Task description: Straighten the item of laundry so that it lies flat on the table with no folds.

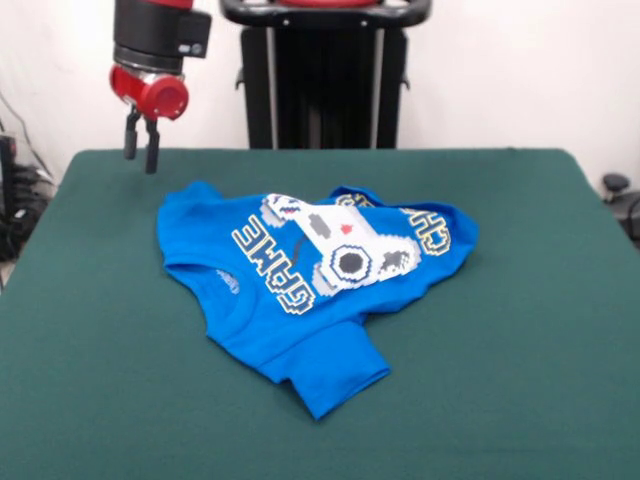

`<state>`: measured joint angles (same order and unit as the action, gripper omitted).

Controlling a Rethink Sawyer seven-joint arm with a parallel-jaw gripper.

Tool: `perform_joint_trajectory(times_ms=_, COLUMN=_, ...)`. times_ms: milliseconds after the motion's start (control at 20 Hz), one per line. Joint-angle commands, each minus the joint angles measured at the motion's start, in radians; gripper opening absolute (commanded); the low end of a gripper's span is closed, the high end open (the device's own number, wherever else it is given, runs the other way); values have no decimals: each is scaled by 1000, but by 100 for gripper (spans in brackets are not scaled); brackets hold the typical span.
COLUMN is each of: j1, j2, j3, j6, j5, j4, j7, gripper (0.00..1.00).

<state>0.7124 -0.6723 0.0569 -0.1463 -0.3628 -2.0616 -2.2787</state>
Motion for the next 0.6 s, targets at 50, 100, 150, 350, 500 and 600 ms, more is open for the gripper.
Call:
perform_joint_trajectory(times_ms=50, j1=-28, j2=-17, j3=-156, j6=157, j5=50, j4=-27, j7=-85, gripper=100)
perform_joint_trajectory(times_ms=100, j1=-45, j2=-25, j3=-155, j6=157, j5=66, j4=-38, j7=-103, gripper=100)
perform_joint_trajectory(times_ms=150, j1=-64, j2=-30, j3=-153, j6=154, j5=83, j4=-48, j7=-123, gripper=100)
perform_joint_trajectory(times_ms=350, j1=-156, j2=-42, j3=-131, j6=138, j5=164, j4=-83, j7=-201, gripper=100)
perform_joint_trajectory(times_ms=500, j1=-225, j2=-63, j3=-107, j6=143, j5=232, j4=-114, j7=-239, gripper=100)
perform_joint_trajectory(times_ms=600, j1=-264, j2=-75, j3=-93, j6=146, j5=273, j4=-130, j7=-254, gripper=100)
